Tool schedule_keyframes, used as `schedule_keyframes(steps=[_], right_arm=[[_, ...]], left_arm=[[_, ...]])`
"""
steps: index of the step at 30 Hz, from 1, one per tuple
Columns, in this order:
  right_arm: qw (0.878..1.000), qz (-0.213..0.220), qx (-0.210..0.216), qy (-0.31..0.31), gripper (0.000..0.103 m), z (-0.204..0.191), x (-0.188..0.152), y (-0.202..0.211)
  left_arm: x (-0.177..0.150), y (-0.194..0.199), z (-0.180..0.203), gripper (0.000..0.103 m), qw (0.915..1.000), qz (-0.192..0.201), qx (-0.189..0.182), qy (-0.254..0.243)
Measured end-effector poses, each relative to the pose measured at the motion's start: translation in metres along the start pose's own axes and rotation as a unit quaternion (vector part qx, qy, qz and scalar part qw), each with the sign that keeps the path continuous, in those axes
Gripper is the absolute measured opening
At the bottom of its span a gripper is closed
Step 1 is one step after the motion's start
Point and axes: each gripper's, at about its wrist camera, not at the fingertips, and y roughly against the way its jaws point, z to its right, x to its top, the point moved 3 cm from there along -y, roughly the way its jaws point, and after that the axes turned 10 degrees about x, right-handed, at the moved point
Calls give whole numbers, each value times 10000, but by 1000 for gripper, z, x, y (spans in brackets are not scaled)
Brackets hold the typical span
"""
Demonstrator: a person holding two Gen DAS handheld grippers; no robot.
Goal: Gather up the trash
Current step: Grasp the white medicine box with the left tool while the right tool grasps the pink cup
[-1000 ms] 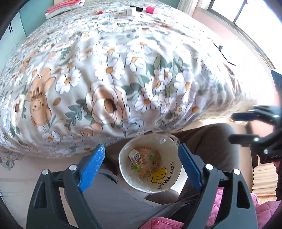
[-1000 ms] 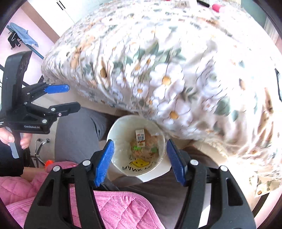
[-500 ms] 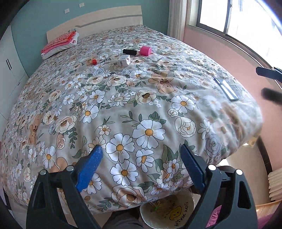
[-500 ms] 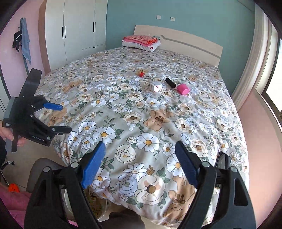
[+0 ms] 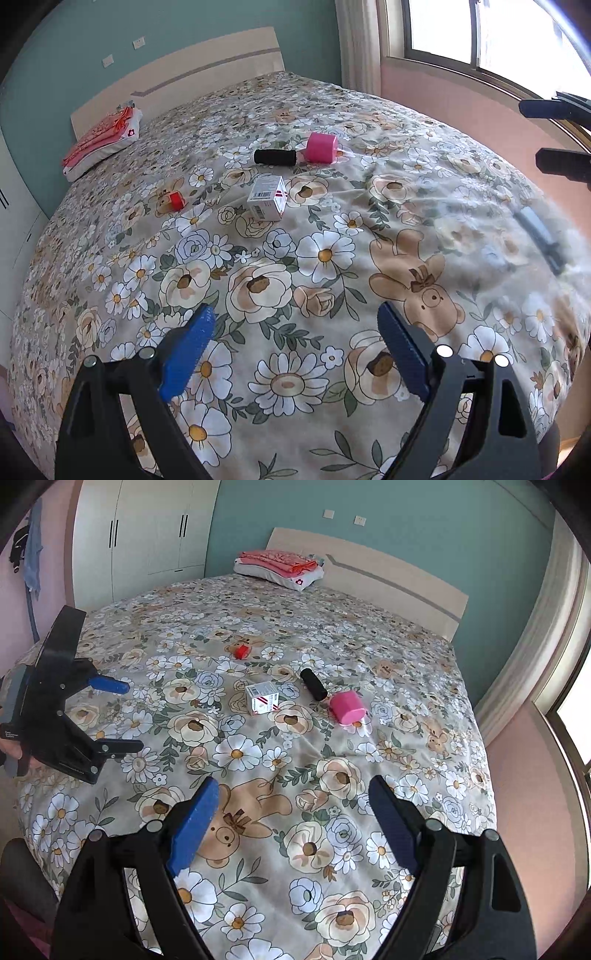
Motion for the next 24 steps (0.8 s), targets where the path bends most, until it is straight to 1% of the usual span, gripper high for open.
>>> schedule_keyframes(steps=[2,4,5,8,11,13,18,20,24], right_arm=[[9999,-149,-6,-18,82,26,14,-42],[9994,-345,-17,-30,82,50,26,-86],[9990,-452,-43,-23,82,62,30,-108],[9972,-723,-161,77,82,90,44,-169],[9952,-966,-106,123,82,111,55,-221],[9937,-1097,-104,196,82,120,64,-250],[9862,-1589,-187,417,82,142,83,-312],[9833,-1731,-354,440,82,154,88,-332],[9811,-1903,-244,265,82,174,94,-361]], left_arm=[[19,-30,-3,91,10000,14,-82,-2],[36,-63,-6,91,10000,3,41,-38],[44,-80,-7,91,10000,-10,19,-77],[63,-122,-8,91,9999,-38,-78,-60],[78,-158,-8,91,9996,-137,-257,12],[83,-177,-8,91,9994,-182,-309,16],[96,-210,-6,91,9995,-176,-248,-70],[99,-220,-7,91,9994,-235,-267,-19],[105,-237,-12,91,9989,-295,-332,174]])
